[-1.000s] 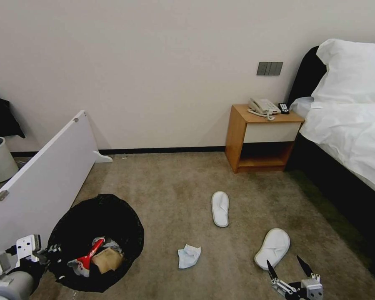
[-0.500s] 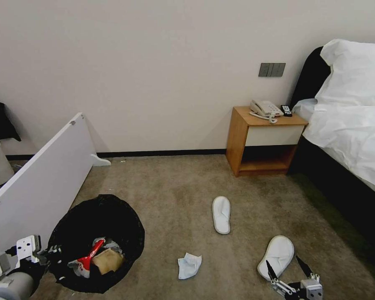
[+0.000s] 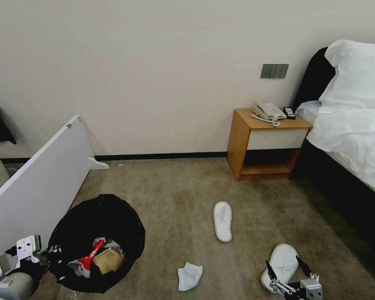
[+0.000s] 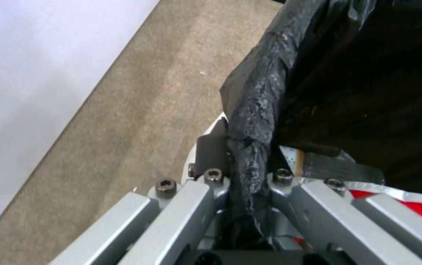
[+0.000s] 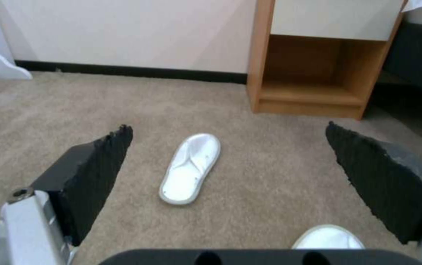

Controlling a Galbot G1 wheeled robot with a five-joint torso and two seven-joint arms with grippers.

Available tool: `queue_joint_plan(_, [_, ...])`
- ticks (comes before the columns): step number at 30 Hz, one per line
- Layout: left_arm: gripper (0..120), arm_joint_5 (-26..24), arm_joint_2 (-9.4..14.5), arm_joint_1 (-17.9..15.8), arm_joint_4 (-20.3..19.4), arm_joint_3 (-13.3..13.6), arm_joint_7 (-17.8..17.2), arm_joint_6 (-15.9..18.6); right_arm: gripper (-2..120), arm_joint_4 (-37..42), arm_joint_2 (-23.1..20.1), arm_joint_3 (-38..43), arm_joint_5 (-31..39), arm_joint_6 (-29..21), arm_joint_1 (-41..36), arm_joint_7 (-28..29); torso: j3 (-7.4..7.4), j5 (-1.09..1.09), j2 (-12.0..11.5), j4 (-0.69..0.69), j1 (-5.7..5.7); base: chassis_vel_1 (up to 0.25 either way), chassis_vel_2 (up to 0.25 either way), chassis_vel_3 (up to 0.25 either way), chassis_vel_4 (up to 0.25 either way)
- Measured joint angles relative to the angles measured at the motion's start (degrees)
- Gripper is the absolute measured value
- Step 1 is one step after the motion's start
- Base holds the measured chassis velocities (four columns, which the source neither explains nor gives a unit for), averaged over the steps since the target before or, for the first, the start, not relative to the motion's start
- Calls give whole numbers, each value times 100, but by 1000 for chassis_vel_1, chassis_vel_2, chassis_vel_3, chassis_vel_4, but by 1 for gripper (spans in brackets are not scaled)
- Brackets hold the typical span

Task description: Pick up the trash bin, then pick up the garbage from the floor and place it into the trash bin.

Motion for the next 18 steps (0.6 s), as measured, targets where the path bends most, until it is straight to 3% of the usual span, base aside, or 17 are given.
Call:
queue_joint_plan(12, [2, -5, 7, 11, -8, 1, -10, 0, 100, -36, -140, -302, 31, -100, 160, 181, 0, 0, 0, 0, 0, -17, 25, 21, -20])
queue_joint_plan(18, [2, -4, -22, 75, -80, -1, -27, 0, 100, -212, -512, -863, 626, -608, 567, 236, 0, 0, 0, -1, 0, 0, 0, 0, 0])
